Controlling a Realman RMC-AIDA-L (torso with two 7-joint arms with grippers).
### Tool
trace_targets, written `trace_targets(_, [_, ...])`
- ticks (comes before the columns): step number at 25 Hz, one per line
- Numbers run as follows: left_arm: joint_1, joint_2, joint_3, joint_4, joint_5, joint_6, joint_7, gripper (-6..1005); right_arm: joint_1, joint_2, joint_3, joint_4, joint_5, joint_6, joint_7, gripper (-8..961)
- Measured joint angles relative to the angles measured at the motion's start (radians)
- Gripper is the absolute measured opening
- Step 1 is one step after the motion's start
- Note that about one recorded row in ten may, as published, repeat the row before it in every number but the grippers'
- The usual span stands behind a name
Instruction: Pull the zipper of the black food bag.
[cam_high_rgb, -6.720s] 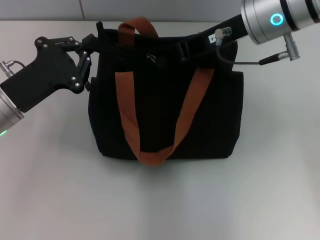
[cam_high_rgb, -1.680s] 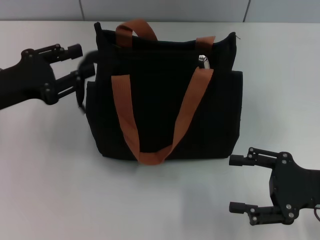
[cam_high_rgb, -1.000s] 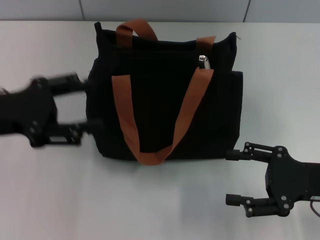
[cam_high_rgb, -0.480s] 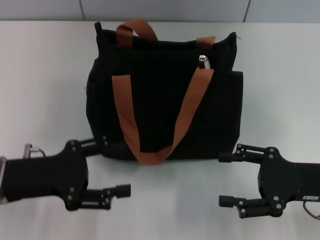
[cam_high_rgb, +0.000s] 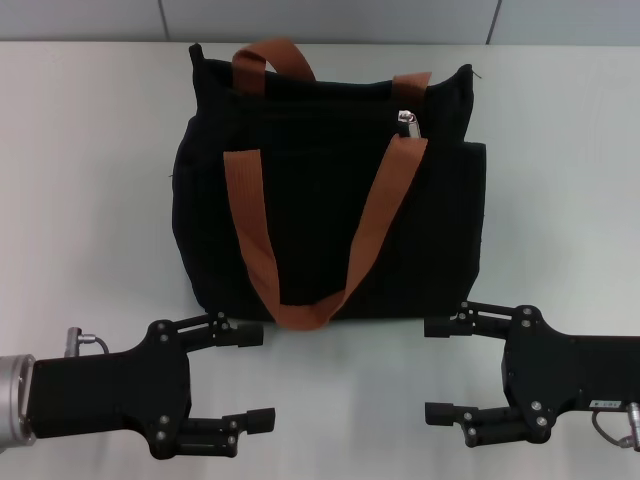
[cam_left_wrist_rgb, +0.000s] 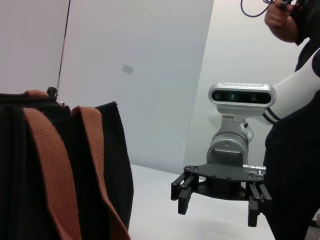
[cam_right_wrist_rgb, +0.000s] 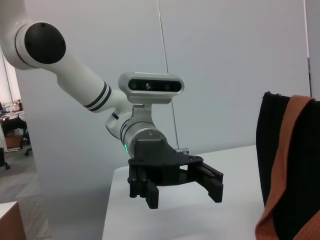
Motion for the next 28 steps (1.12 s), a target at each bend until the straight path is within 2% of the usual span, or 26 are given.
trace_targets(28, [-0.003, 0.001, -0.004, 0.002, 0.004, -0.001, -0.009, 834, 0.000, -0.001, 0.000, 0.008, 0.000, 0.003, -0.005, 817])
